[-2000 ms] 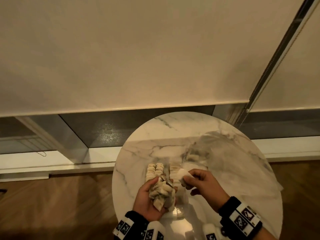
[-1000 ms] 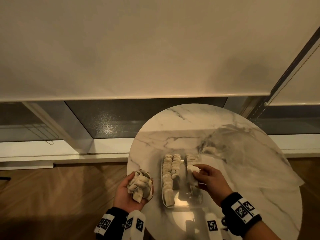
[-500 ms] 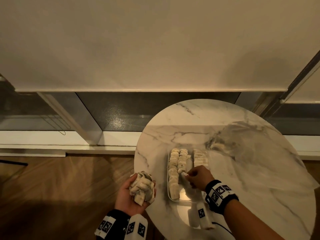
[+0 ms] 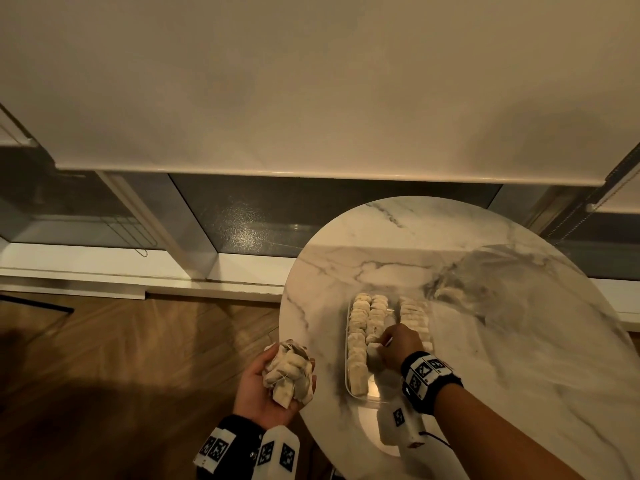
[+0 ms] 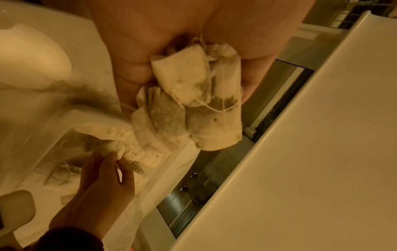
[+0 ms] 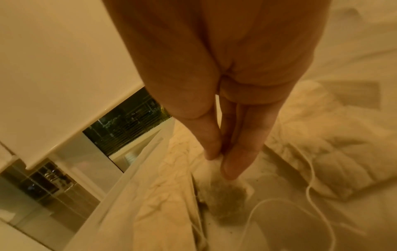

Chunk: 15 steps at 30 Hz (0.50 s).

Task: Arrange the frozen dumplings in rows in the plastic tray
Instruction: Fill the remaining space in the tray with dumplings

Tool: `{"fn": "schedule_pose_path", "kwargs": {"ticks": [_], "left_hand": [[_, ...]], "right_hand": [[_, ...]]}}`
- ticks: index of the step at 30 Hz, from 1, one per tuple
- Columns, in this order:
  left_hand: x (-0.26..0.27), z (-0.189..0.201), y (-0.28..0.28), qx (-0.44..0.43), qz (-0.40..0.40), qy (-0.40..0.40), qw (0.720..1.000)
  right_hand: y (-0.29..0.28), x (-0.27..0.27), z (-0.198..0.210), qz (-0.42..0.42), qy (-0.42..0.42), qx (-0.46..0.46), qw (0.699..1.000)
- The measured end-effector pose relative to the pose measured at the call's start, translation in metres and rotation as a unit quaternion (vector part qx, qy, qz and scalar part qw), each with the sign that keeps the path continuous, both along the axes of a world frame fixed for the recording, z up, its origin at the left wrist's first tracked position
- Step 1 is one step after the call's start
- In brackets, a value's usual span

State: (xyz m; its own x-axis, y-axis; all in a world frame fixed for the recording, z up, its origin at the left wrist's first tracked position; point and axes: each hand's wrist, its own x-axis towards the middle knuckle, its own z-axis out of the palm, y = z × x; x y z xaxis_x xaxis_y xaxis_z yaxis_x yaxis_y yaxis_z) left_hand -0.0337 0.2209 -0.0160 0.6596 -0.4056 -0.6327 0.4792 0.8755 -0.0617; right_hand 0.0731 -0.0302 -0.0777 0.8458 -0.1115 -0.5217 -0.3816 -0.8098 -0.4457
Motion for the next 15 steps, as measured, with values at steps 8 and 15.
{"fn": "schedule_pose_path", "kwargs": {"ticks": [8,15], "left_hand": [[0.000,-0.006,0.008,0.038,-0.017,-0.004,0.999],[0.003,0.006,-0.001,-0.025,-0.019,0.000,1.000]], "right_hand": [[0.000,-0.001,-0.006,-0.042,0.000,0.037,0.998],[-0.003,-0.007,0.011,-0.134,0.003,0.123,0.983]]}}
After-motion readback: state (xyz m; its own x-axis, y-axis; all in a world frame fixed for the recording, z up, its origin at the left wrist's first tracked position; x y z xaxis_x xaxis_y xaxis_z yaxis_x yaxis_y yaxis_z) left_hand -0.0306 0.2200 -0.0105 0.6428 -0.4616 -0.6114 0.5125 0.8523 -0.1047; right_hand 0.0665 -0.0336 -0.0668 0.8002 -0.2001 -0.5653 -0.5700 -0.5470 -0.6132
